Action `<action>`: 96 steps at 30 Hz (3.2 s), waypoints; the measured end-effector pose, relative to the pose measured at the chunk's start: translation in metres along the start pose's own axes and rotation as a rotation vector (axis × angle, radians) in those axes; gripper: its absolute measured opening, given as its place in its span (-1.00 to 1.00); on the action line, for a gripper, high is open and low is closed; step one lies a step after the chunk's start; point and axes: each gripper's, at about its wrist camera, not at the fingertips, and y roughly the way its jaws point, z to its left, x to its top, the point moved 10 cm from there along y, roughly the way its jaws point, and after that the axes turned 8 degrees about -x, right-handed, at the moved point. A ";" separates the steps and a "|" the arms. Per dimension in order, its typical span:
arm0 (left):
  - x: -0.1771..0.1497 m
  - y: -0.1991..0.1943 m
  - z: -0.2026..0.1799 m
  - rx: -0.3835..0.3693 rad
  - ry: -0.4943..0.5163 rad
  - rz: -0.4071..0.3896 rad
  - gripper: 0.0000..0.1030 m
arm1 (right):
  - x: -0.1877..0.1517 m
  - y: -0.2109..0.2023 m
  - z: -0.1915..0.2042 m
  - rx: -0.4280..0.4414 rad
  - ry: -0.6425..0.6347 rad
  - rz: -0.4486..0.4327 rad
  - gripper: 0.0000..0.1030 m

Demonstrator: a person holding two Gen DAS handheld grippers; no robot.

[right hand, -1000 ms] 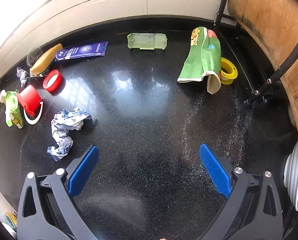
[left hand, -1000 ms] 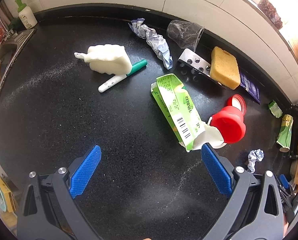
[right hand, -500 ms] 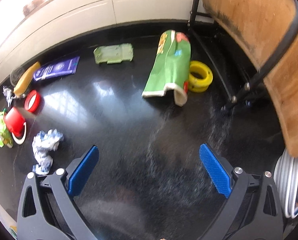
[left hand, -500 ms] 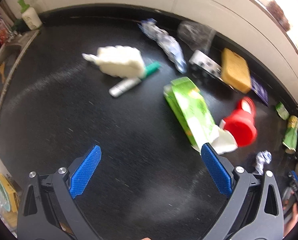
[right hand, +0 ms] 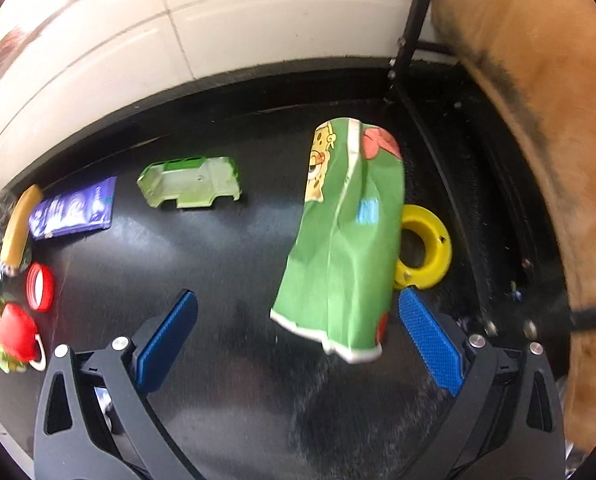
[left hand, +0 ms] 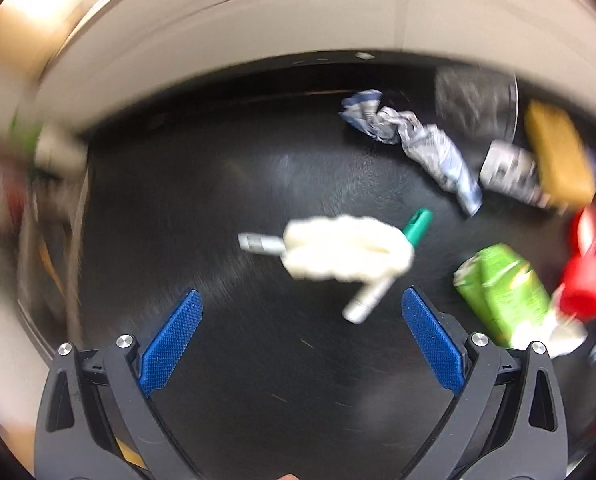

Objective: Collect trash
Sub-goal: 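Grasp the white foam piece with the left tool while the right tool grasps the green snack bag, then carry the foam piece and snack bag over the yellow-rimmed bin with both tools, then open both tools to drop the foam piece and snack bag into the bin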

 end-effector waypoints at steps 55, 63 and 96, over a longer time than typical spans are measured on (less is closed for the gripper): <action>-0.180 -0.084 0.044 -0.356 -0.455 -0.133 -0.55 | -0.032 -0.154 0.170 0.468 -0.423 -0.204 -0.36; -0.331 -0.129 0.117 -0.216 -0.701 -0.153 -0.55 | -0.127 -0.223 0.347 0.673 -0.838 -0.189 -0.36; -0.598 0.105 0.130 -0.391 -1.481 -0.026 -0.55 | -0.626 -0.138 0.584 0.469 -1.885 -0.004 -0.37</action>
